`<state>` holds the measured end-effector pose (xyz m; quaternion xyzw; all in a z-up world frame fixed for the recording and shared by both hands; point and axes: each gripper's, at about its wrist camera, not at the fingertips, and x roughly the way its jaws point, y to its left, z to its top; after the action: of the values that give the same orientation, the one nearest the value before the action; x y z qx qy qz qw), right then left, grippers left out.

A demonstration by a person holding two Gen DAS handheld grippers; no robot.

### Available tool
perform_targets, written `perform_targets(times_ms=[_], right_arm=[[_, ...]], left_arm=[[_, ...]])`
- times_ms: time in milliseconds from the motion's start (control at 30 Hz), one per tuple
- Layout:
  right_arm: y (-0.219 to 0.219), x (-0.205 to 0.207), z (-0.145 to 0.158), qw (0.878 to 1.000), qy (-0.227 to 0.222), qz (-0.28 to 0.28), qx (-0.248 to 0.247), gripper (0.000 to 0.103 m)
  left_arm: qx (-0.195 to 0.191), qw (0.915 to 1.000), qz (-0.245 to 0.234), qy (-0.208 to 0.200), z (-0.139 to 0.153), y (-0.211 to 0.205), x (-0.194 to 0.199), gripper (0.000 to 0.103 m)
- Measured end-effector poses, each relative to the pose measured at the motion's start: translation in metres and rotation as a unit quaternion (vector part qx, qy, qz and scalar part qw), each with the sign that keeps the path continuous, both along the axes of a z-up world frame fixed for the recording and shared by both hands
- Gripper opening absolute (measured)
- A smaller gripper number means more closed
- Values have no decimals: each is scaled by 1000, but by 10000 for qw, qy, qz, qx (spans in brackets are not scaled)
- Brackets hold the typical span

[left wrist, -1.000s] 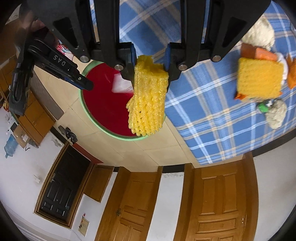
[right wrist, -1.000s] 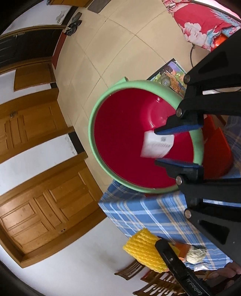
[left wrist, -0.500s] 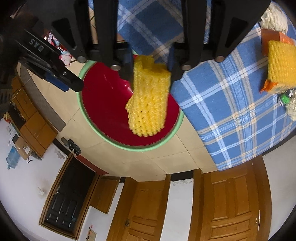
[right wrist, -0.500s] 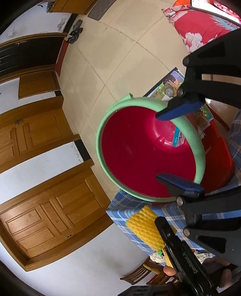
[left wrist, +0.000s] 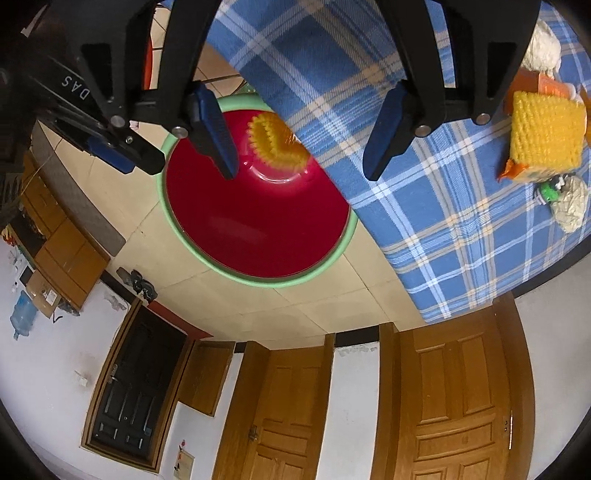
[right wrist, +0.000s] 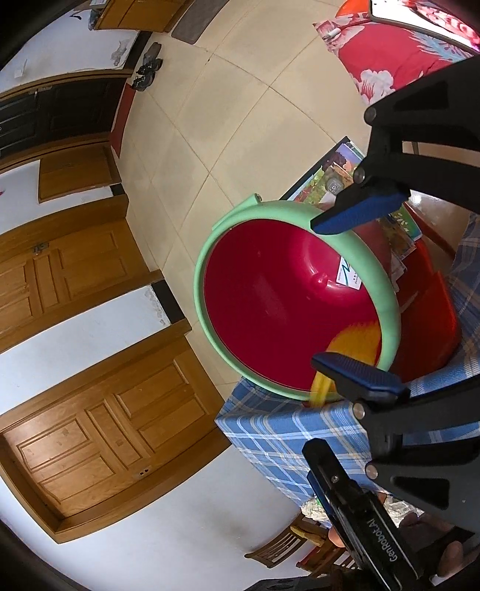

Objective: Collect trash
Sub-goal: 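Open both grippers to drop the foam net and teal box into the bucket, then return both tools to the table above the remaining trash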

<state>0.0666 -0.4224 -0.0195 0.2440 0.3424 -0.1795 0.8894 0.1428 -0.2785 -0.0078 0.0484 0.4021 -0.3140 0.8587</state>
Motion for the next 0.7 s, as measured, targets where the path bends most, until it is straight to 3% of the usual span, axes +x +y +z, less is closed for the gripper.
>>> perform_targets(times_ms=[300,700], right_arm=[[12,-8,10,9999,-141,78,14,72],[61,-6,22,9974,-242,671,49,78]], left_arm=[[-59,9992,395,46,8,34,-12,70],[-63,9927,1207,43,20,107,-30,70]])
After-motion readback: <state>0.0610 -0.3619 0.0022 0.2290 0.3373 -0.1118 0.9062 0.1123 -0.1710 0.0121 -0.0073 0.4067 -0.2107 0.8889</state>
